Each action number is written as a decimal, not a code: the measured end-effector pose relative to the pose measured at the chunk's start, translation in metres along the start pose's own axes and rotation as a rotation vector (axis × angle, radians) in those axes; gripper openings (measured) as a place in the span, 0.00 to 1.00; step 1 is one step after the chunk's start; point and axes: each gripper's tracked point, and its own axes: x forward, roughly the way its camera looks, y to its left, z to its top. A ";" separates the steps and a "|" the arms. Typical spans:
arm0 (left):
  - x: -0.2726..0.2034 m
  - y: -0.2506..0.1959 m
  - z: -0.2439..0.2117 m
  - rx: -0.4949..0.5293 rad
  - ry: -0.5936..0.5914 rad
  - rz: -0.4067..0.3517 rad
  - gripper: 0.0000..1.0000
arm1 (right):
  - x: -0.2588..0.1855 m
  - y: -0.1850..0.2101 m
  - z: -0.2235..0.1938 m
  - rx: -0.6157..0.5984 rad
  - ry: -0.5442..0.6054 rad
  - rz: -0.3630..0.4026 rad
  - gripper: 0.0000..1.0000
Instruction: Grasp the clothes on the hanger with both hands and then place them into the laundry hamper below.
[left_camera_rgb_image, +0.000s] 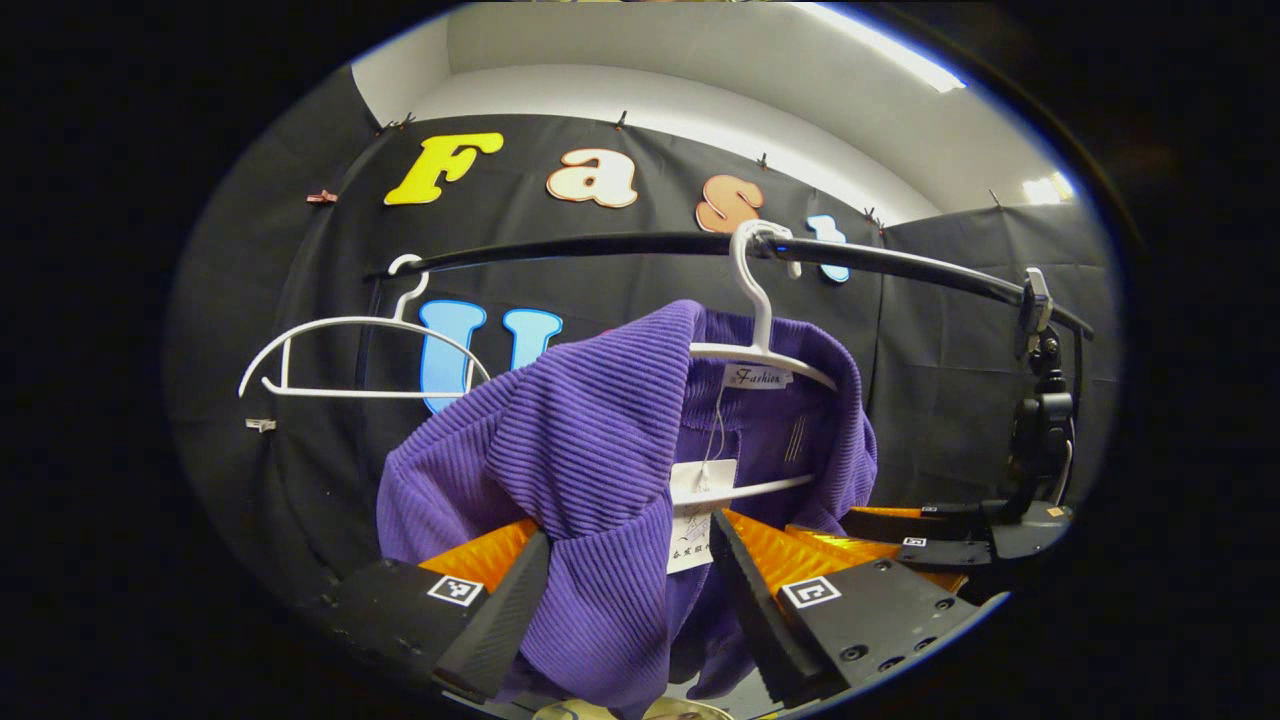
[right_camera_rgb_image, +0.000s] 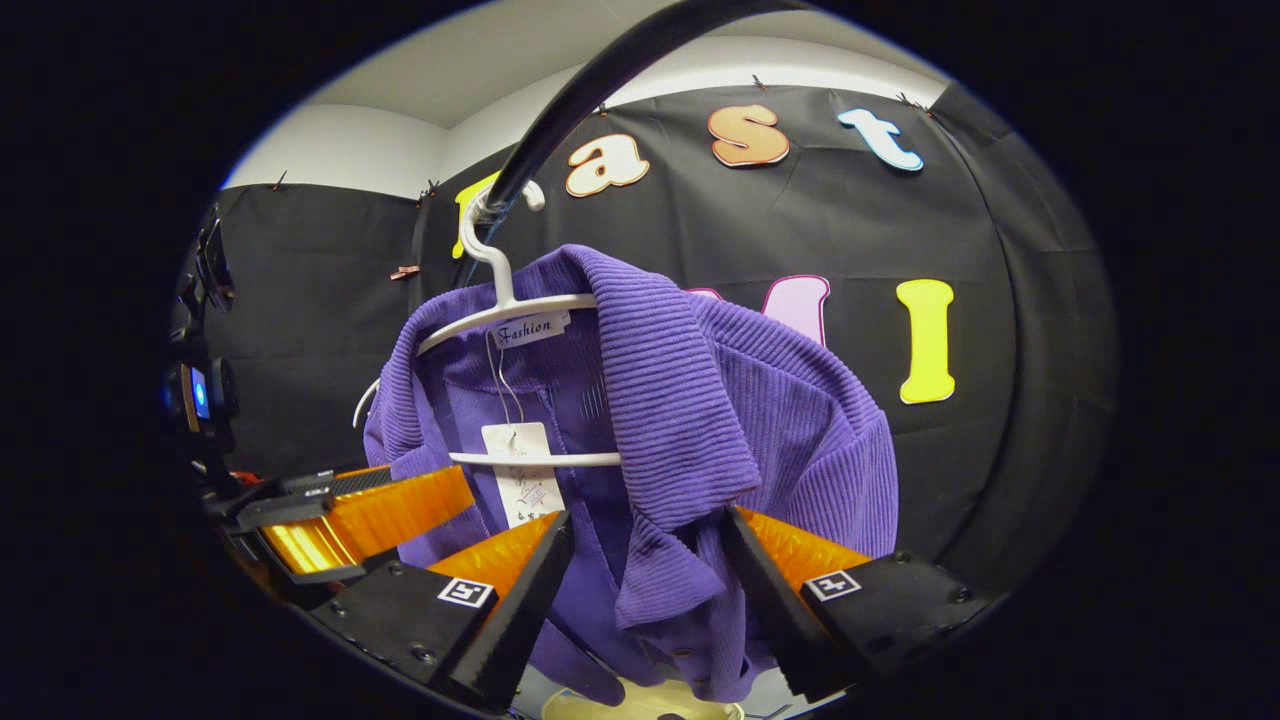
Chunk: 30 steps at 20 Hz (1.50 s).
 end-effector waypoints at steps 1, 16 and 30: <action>0.003 0.005 0.000 -0.007 -0.013 0.044 0.93 | 0.004 -0.003 -0.004 -0.012 0.006 -0.011 0.96; 0.021 0.037 0.004 -0.031 0.002 0.133 0.07 | 0.039 -0.060 0.008 0.014 -0.006 -0.045 0.11; -0.019 0.088 0.107 0.168 -0.221 0.336 0.06 | 0.027 -0.100 0.076 0.148 -0.153 -0.004 0.10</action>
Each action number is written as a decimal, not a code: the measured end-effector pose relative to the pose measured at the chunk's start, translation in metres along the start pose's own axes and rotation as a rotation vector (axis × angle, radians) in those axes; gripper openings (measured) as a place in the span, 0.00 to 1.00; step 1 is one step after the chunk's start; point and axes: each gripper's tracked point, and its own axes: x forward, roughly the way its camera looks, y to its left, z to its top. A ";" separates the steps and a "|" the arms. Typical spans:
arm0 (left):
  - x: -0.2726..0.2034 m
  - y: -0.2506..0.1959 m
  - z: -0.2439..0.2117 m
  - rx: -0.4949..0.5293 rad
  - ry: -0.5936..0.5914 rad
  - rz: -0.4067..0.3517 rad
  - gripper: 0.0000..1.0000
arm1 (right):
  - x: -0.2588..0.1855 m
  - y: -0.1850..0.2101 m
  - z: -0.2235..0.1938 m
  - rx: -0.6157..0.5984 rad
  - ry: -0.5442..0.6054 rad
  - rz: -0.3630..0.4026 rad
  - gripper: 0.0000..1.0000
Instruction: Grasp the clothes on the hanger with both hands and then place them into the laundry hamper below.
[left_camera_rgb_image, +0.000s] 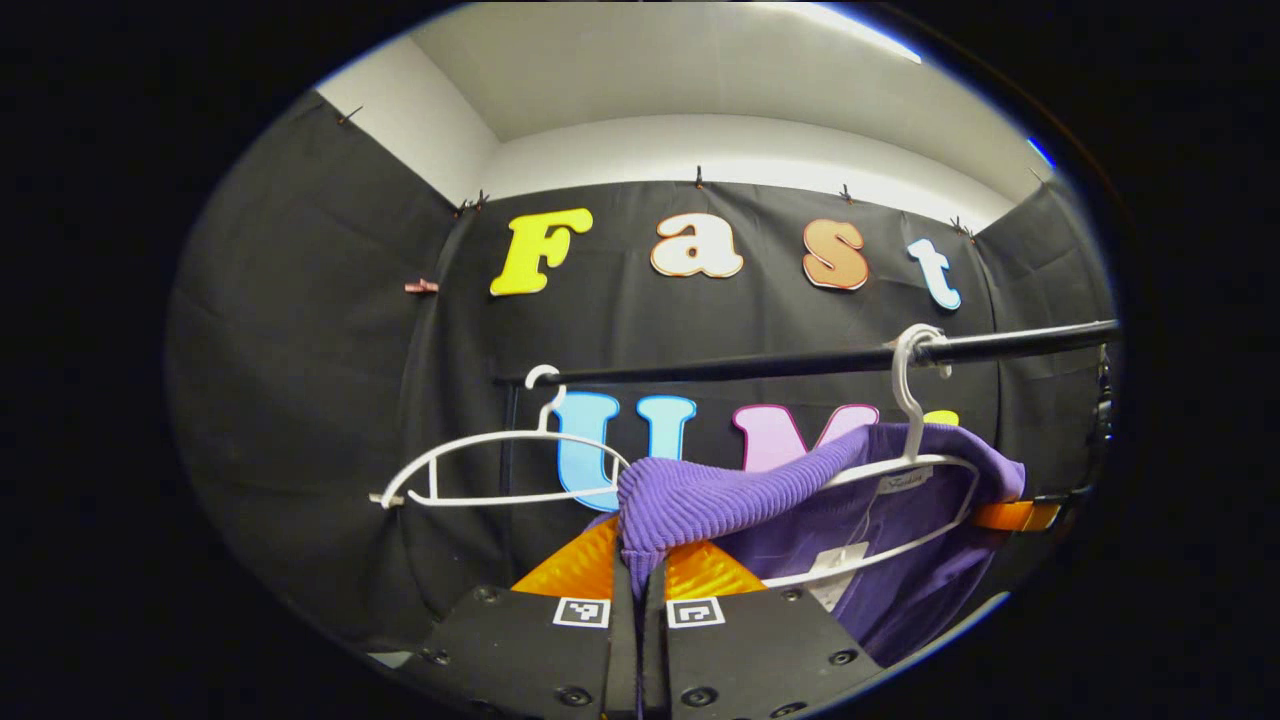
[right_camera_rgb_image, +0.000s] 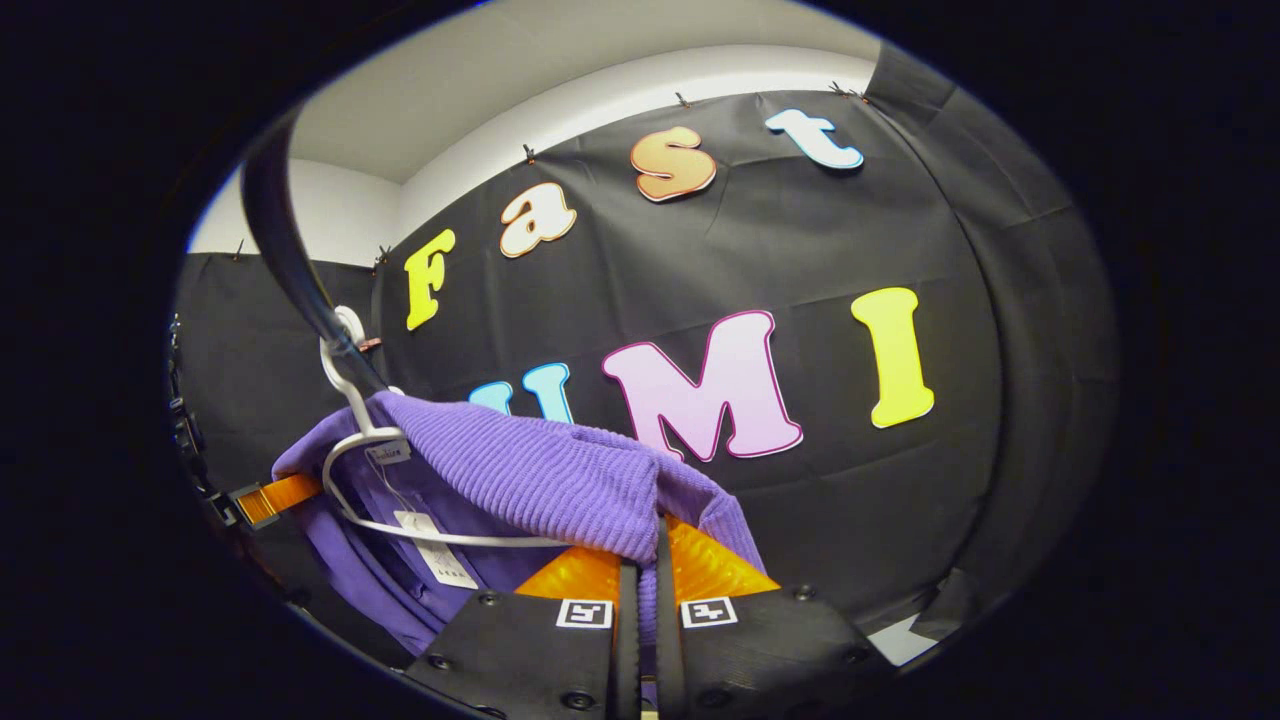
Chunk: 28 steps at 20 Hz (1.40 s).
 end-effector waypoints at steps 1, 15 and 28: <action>0.000 0.003 0.008 0.020 -0.017 0.003 0.06 | 0.001 0.001 0.005 0.013 -0.011 0.013 0.11; 0.041 0.064 -0.047 0.139 0.135 0.005 0.06 | 0.022 0.054 0.071 0.132 -0.144 0.196 0.10; 0.014 -0.045 -0.172 -0.194 0.392 -0.273 0.06 | 0.040 0.018 0.082 0.447 -0.087 0.231 0.10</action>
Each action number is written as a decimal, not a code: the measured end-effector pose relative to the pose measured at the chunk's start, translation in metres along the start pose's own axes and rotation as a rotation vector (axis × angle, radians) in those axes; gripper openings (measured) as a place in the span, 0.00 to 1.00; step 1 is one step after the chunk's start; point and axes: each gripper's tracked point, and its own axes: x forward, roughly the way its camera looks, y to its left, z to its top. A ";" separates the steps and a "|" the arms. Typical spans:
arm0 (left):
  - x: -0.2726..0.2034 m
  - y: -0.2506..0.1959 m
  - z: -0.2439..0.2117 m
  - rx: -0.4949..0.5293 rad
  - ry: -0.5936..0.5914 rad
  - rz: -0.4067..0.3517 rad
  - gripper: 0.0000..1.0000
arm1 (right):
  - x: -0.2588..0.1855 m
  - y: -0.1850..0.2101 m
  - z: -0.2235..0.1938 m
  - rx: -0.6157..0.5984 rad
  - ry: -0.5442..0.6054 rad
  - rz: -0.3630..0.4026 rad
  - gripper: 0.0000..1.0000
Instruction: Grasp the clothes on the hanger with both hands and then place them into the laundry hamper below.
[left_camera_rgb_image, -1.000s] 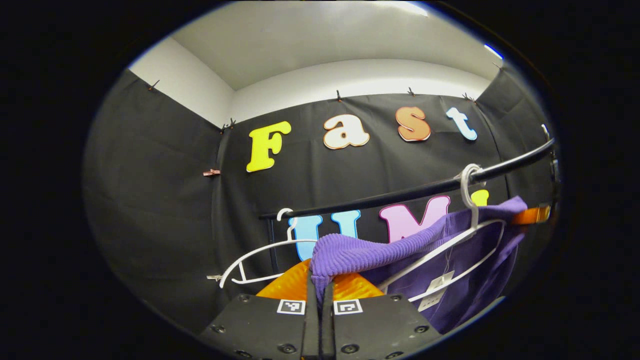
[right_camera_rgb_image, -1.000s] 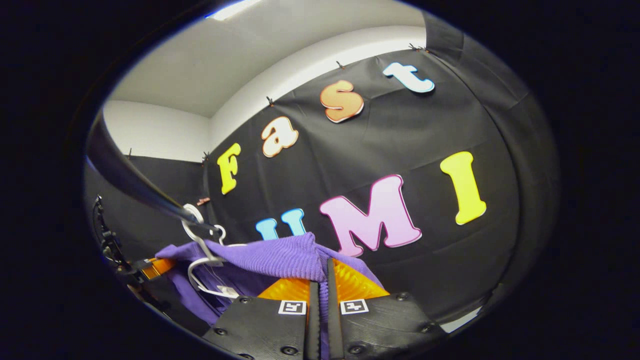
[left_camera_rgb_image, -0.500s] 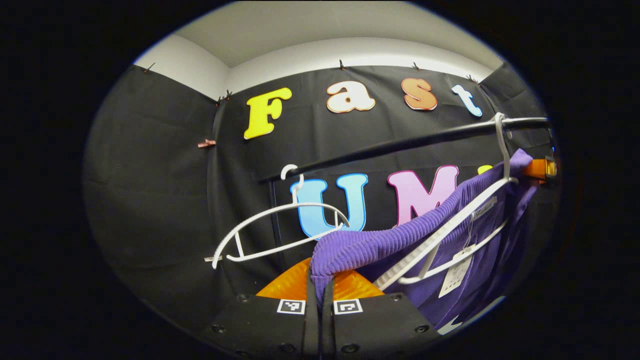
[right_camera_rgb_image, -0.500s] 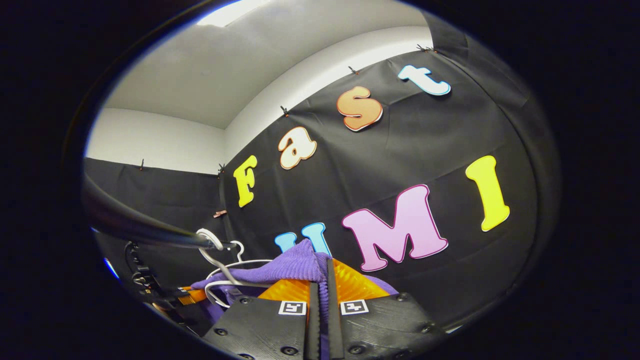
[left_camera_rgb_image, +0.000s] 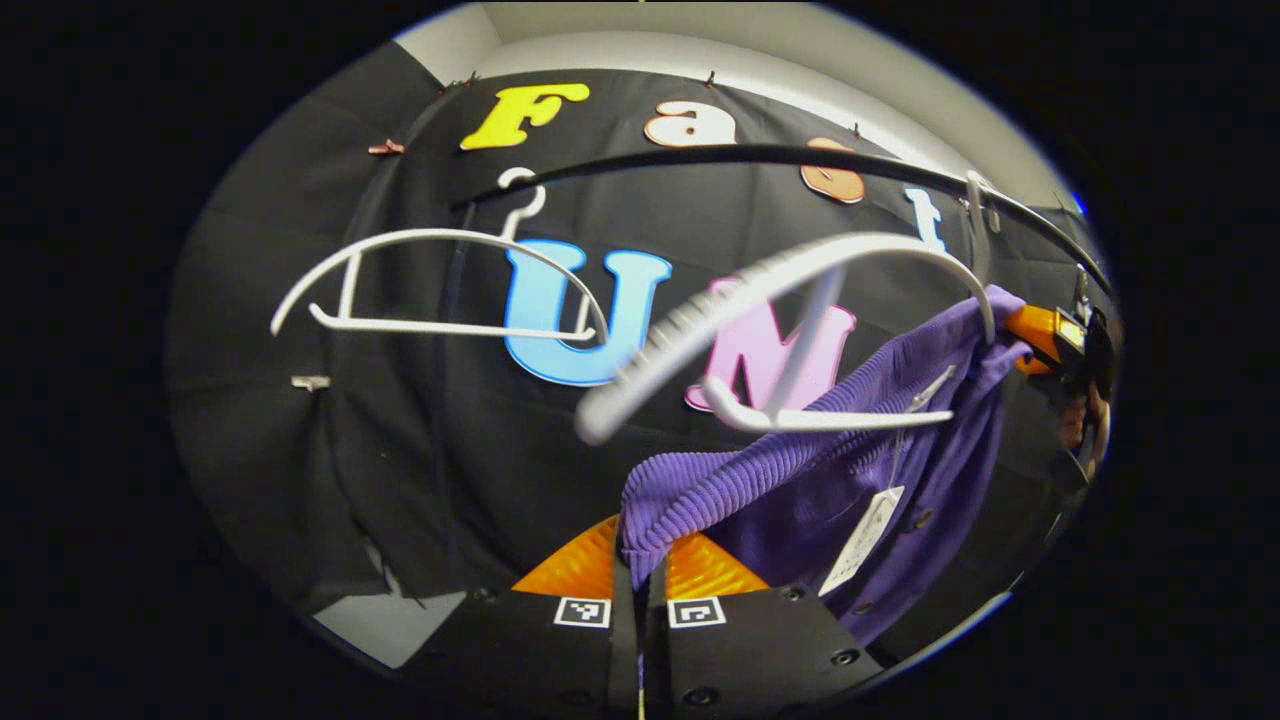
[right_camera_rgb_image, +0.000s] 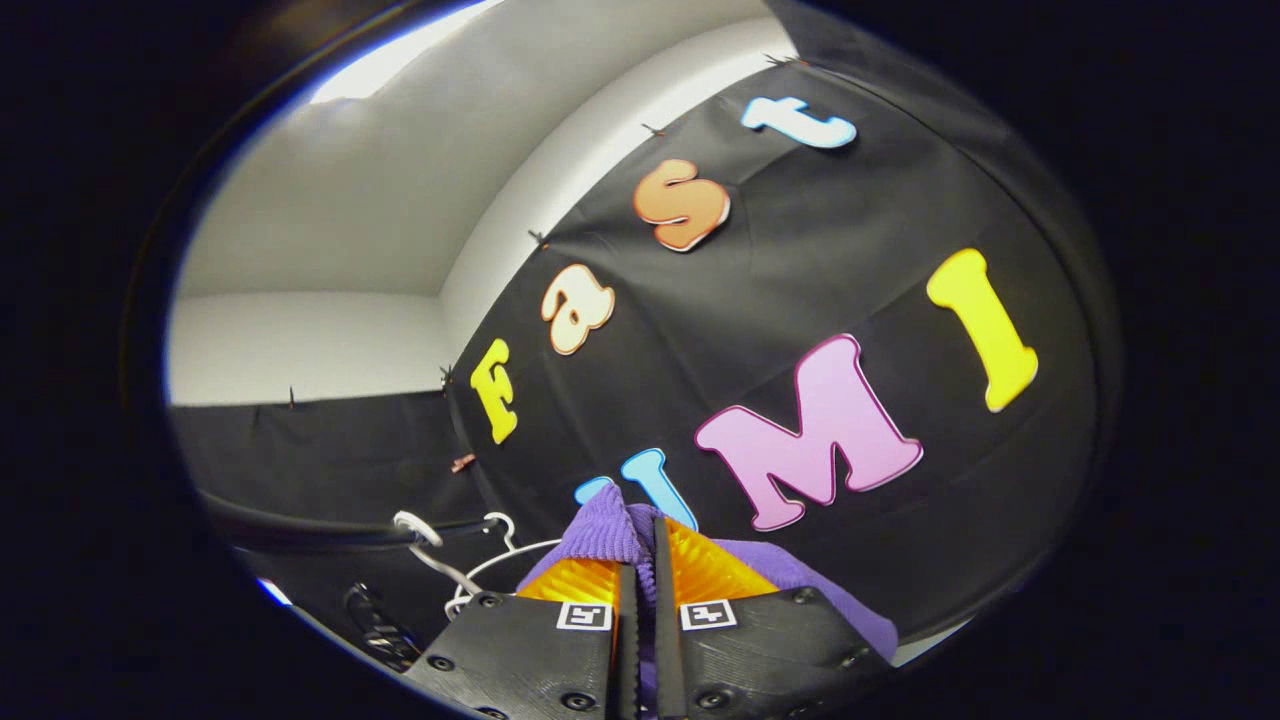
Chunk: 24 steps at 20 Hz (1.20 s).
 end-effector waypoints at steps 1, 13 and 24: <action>0.000 -0.013 -0.009 0.002 0.013 -0.026 0.07 | -0.003 -0.015 0.003 0.036 -0.004 -0.024 0.14; -0.013 -0.085 -0.079 -0.015 0.204 -0.162 0.07 | -0.046 -0.157 -0.097 0.026 0.285 -0.369 0.11; -0.048 -0.099 -0.136 -0.105 0.355 -0.171 0.07 | -0.145 -0.084 -0.269 0.103 0.737 -0.263 0.11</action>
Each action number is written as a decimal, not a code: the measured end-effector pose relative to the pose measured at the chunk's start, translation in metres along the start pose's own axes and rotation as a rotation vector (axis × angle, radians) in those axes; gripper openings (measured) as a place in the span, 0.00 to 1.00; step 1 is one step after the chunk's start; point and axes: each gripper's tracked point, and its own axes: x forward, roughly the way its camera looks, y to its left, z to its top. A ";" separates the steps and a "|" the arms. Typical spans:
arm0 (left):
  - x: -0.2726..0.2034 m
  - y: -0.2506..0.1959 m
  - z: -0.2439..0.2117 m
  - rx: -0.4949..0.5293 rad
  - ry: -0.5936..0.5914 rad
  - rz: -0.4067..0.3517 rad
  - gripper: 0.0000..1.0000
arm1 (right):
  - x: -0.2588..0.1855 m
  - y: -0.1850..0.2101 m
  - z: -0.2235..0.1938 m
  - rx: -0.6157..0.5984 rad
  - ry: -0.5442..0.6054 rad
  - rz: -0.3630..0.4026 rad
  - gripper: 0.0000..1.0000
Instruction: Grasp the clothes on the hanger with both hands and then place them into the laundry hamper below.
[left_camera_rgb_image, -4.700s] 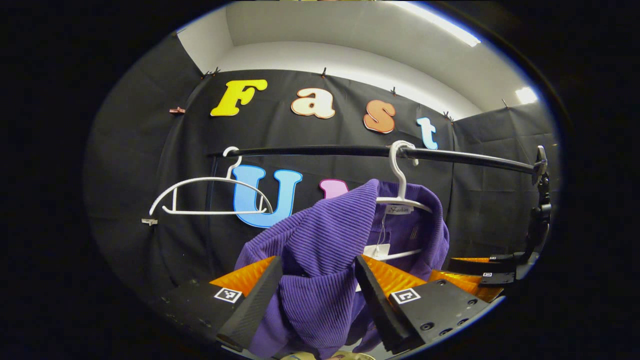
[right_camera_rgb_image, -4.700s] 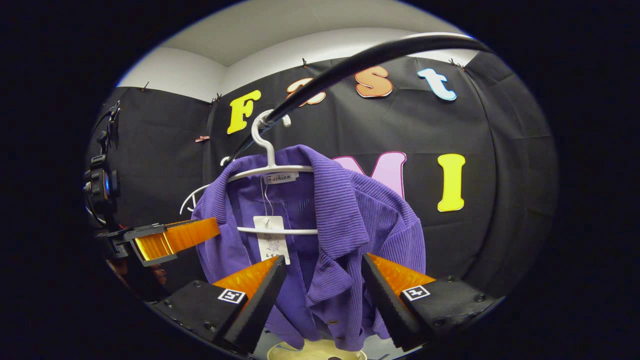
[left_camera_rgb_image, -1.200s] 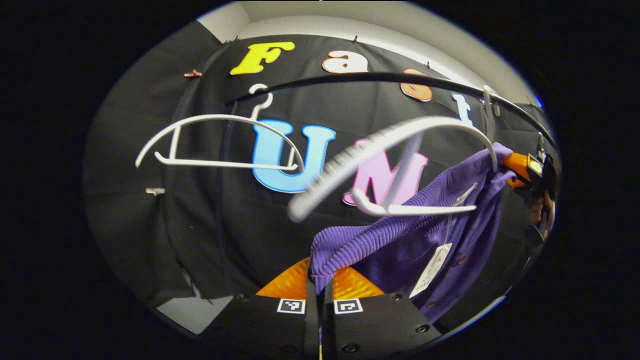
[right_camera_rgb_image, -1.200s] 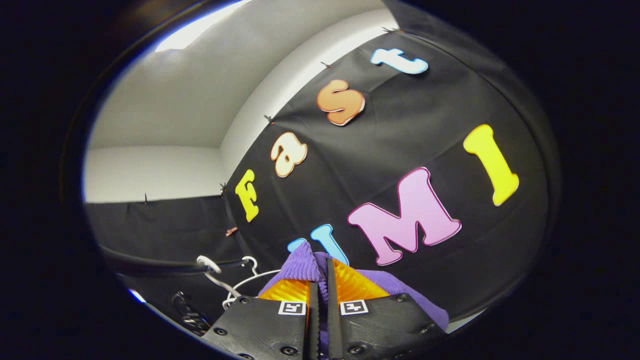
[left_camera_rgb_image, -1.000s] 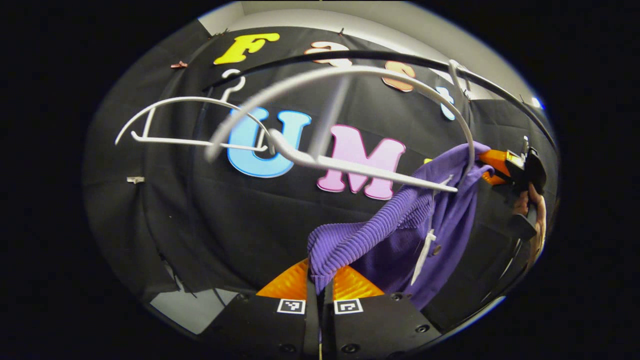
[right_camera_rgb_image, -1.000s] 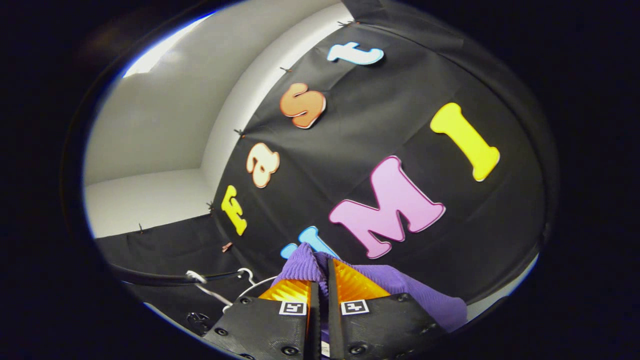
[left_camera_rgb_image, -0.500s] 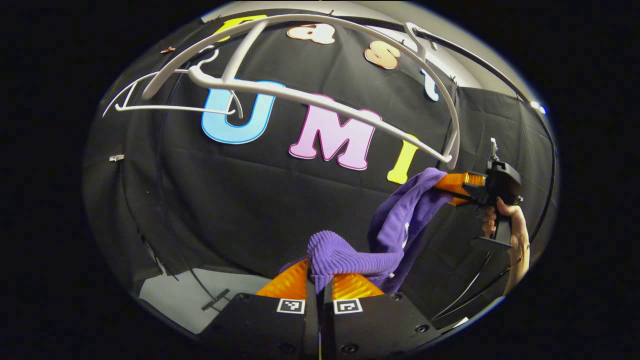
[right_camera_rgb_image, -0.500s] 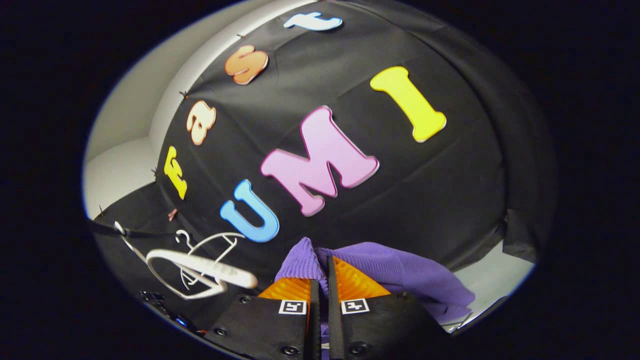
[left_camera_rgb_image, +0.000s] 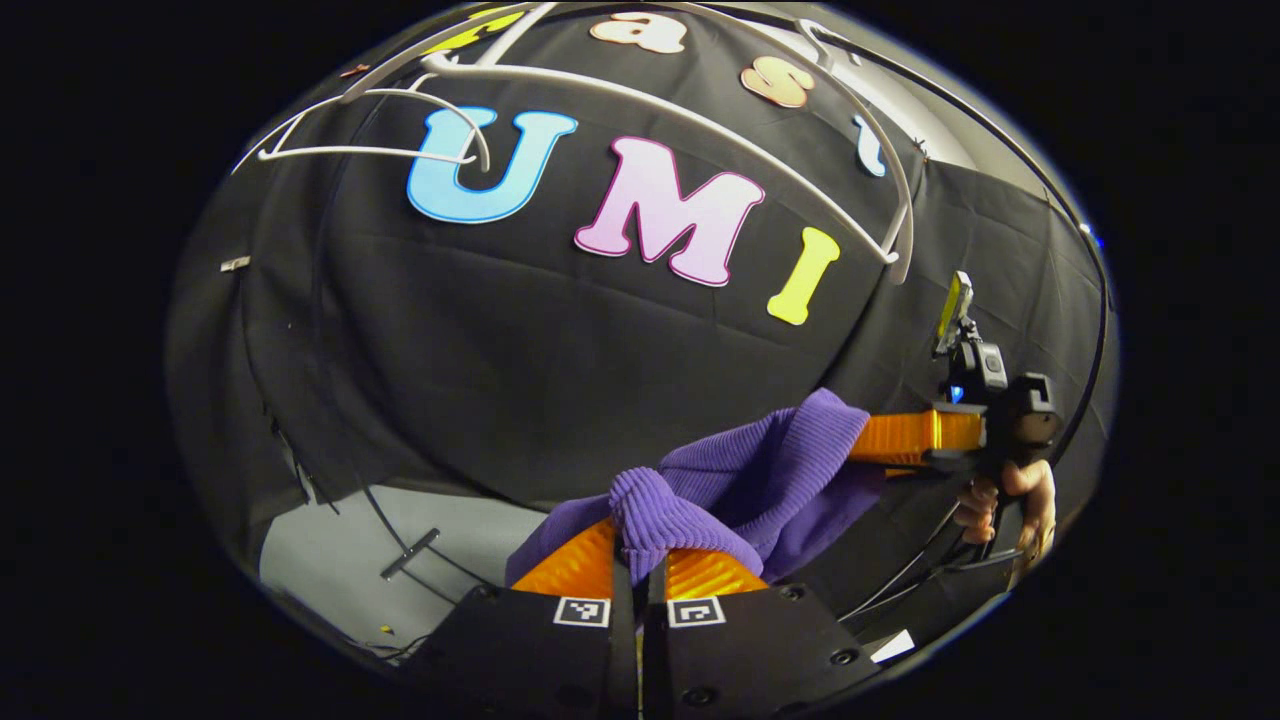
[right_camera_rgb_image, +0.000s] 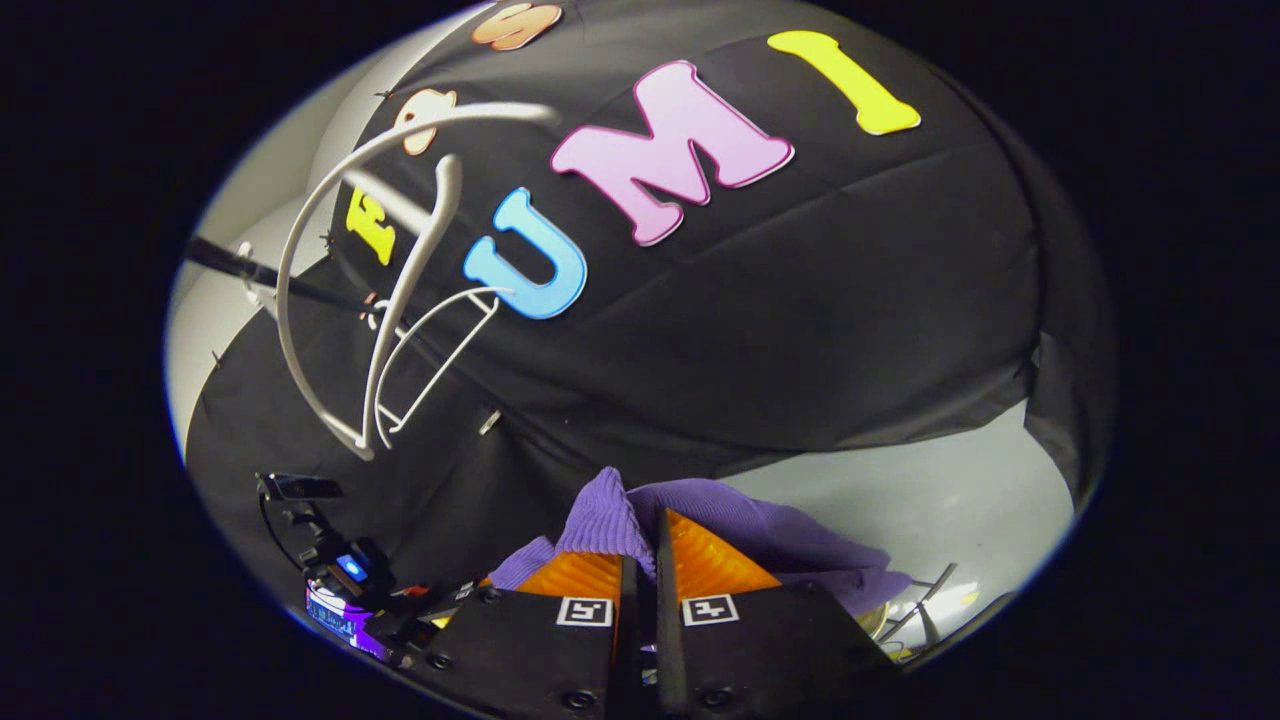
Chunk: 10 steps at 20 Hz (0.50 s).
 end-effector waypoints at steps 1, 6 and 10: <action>-0.002 0.002 -0.004 -0.005 0.010 0.009 0.07 | 0.000 0.003 -0.017 0.002 0.023 0.003 0.11; -0.016 0.004 -0.044 -0.028 0.114 0.035 0.07 | 0.016 0.017 -0.066 0.027 0.112 -0.031 0.11; -0.023 0.010 -0.089 -0.130 0.239 0.044 0.07 | 0.028 0.019 -0.097 -0.031 0.180 -0.132 0.11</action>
